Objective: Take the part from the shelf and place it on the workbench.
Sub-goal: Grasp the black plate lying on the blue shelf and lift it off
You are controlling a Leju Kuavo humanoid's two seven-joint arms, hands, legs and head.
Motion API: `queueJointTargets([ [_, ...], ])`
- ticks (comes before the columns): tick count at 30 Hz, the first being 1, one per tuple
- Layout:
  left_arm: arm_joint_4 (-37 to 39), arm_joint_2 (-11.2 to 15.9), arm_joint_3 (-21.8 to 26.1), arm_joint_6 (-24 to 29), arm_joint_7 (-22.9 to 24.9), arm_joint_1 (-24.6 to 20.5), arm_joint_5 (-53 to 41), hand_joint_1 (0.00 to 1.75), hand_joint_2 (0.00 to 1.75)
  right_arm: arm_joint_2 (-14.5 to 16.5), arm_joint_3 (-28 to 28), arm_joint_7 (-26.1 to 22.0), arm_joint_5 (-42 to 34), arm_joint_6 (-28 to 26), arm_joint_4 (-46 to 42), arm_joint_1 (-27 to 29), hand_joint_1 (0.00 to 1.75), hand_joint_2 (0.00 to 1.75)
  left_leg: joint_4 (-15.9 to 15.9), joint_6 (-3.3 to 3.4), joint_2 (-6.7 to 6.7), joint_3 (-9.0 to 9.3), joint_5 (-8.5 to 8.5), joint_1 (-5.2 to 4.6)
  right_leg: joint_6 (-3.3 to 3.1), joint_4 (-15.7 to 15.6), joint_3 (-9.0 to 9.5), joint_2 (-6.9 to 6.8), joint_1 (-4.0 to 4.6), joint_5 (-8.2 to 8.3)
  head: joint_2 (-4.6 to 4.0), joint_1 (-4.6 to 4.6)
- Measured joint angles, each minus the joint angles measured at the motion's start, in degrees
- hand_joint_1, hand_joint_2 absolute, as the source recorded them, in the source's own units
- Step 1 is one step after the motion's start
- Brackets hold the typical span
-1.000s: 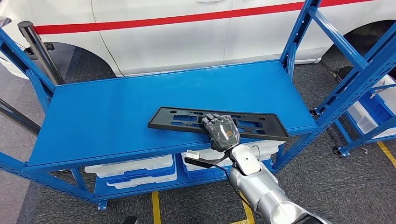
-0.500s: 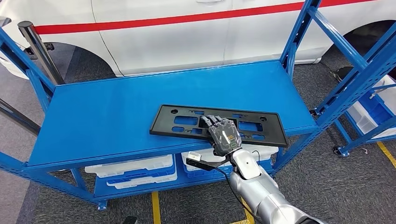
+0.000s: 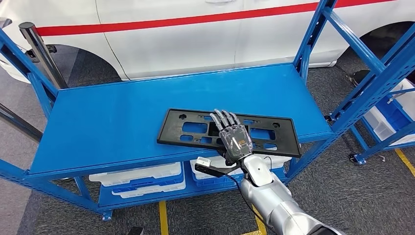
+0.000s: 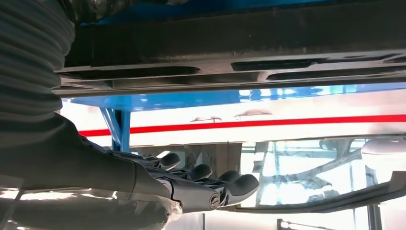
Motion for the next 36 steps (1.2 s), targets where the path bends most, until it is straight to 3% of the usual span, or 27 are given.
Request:
queueJointTargets([
  [36,0.0,0.0,0.4,0.0,0.0,0.0,0.0,0.0,0.0,0.0,0.7,1.9,0.2,6.1,0.3,-1.7,0.0,1.75,0.0,0.0,0.0,0.2,-0.01,0.0,0.0,0.0,0.2,0.0,0.0,0.0,0.0,0.0],
])
